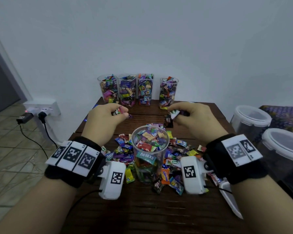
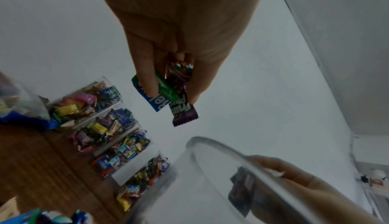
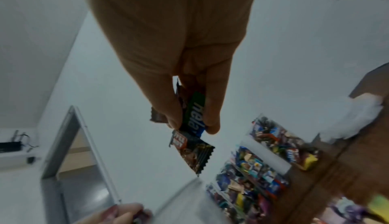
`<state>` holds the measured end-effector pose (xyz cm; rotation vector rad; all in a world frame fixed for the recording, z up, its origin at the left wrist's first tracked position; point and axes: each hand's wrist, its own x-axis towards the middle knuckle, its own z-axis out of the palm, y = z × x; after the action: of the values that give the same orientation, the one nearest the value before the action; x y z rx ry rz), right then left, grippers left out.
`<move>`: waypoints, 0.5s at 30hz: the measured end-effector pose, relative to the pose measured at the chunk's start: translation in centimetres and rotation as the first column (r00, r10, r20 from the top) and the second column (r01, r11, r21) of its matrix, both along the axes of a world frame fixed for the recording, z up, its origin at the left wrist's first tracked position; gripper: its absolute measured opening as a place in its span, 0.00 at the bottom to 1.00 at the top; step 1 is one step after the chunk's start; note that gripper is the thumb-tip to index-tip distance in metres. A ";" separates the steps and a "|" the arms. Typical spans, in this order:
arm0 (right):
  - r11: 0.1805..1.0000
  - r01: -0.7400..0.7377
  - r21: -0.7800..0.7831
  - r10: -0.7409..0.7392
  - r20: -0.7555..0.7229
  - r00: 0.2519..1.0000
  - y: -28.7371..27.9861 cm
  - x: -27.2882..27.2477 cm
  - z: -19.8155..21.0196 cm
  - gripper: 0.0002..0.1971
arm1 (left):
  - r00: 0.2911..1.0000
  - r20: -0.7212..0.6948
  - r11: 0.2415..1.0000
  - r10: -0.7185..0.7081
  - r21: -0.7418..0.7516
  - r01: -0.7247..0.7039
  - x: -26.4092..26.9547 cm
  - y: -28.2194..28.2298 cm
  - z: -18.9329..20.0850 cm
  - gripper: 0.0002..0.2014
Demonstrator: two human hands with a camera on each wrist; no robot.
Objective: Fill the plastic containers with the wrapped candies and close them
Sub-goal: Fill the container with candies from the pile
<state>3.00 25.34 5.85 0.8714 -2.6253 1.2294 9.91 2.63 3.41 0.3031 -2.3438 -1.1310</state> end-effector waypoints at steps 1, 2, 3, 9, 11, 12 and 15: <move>1.000 -0.015 -0.021 0.015 -0.017 1.000 -0.2 0.4 0.3 0.13 | 1.000 -0.014 1.000 -0.012 0.021 0.013 0.2 0.0 0.2 0.03; 0.999 -0.033 -0.032 0.031 -0.039 0.999 -0.4 0.8 0.6 0.14 | 0.999 -0.030 0.999 -0.023 0.041 0.024 0.4 0.2 0.4 0.05; 0.998 -0.053 -0.035 0.051 -0.058 0.997 -0.7 1.3 0.7 0.14 | 0.999 -0.042 0.998 -0.028 0.056 0.030 0.6 0.3 0.6 0.07; 0.987 -0.163 -0.006 0.163 -0.046 0.986 -2.3 3.3 -0.6 0.14 | 0.993 -0.097 0.990 -0.068 0.117 0.079 1.3 1.9 1.4 0.03; 0.984 -0.170 0.055 0.174 -0.072 0.982 -2.8 3.6 -1.1 0.16 | 0.991 -0.106 0.989 -0.081 0.116 0.094 1.4 2.2 1.5 0.05; 0.982 -0.170 0.076 0.176 -0.073 0.982 -2.9 3.7 -1.3 0.18 | 0.990 -0.112 0.987 -0.090 0.120 0.103 1.4 2.3 1.5 0.05; 0.980 -0.175 0.095 0.182 -0.069 0.981 -2.9 3.9 -1.7 0.21 | 0.986 -0.131 0.983 -0.104 0.136 0.122 1.4 2.7 1.6 0.03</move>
<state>6.88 22.45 4.19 1.1687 -2.6054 1.0982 11.34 5.35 5.05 0.1473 -2.1995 -1.3371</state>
